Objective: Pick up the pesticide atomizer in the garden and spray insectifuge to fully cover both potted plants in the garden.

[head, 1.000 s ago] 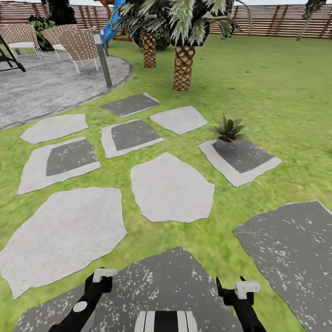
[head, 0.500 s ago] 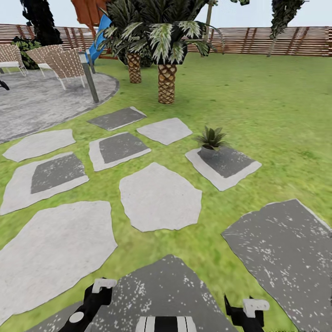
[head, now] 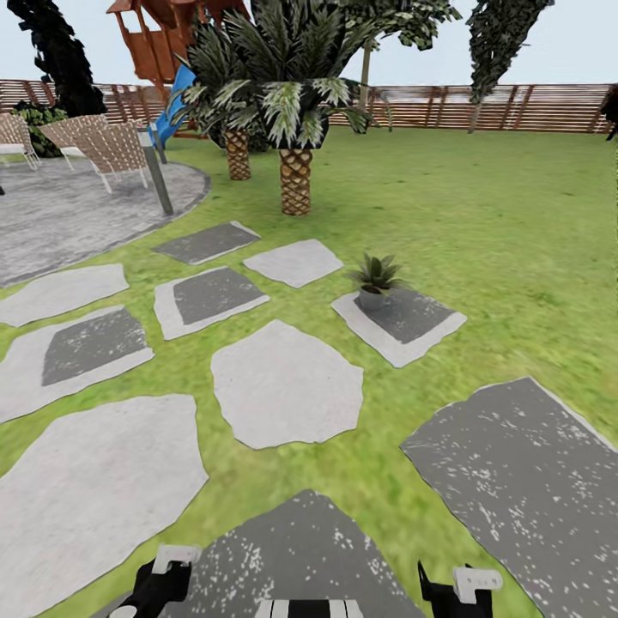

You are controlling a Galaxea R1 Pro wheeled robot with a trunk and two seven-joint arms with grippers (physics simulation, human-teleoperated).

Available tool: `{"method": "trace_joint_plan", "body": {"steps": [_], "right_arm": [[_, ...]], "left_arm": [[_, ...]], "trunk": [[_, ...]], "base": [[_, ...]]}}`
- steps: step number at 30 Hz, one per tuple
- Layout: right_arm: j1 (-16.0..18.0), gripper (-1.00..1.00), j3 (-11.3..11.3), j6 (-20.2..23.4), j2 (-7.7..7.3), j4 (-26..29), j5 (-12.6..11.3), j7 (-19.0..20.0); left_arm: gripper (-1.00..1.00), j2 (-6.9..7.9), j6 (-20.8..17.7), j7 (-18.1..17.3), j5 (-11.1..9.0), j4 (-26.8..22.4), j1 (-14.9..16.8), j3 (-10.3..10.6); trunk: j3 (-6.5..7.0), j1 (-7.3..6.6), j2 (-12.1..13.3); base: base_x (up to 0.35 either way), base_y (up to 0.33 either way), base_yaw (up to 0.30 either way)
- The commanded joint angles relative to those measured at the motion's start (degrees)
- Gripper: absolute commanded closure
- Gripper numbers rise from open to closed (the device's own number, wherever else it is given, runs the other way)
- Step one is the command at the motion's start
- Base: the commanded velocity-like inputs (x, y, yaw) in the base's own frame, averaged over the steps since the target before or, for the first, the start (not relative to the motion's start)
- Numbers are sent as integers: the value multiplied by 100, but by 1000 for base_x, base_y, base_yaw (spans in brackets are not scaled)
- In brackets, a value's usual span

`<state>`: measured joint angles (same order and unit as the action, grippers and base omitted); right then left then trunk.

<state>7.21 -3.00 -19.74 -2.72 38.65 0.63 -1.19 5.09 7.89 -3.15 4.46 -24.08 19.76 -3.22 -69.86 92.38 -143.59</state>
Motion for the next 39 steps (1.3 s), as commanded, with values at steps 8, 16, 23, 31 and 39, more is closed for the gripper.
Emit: {"method": "trace_joint_plan", "body": {"steps": [8,16,23,31,39], "right_arm": [[0,-100,10,-21,17,-6,-1,-12],[0,-100,10,-12,17,-17,5,-21],[1,-100,10,-12,17,-31,7,-21],[3,-100,10,-12,17,-50,8,-21],[3,-100,10,-12,17,-68,8,-25]], "left_arm": [[100,-53,10,-20,51,-34,63,-39],[100,-61,22,33,8,-86,63,-65],[100,-60,30,34,-5,-88,63,-65],[100,-60,37,30,-7,-88,59,-66],[100,-68,38,28,-7,-88,58,-74]], "trunk": [[174,-22,10],[373,-42,20],[568,-60,30],[776,-158,195],[928,-334,516]], "base": [[0,0,0],[0,0,-96],[0,0,-213],[0,0,-216],[0,0,-39]]}}
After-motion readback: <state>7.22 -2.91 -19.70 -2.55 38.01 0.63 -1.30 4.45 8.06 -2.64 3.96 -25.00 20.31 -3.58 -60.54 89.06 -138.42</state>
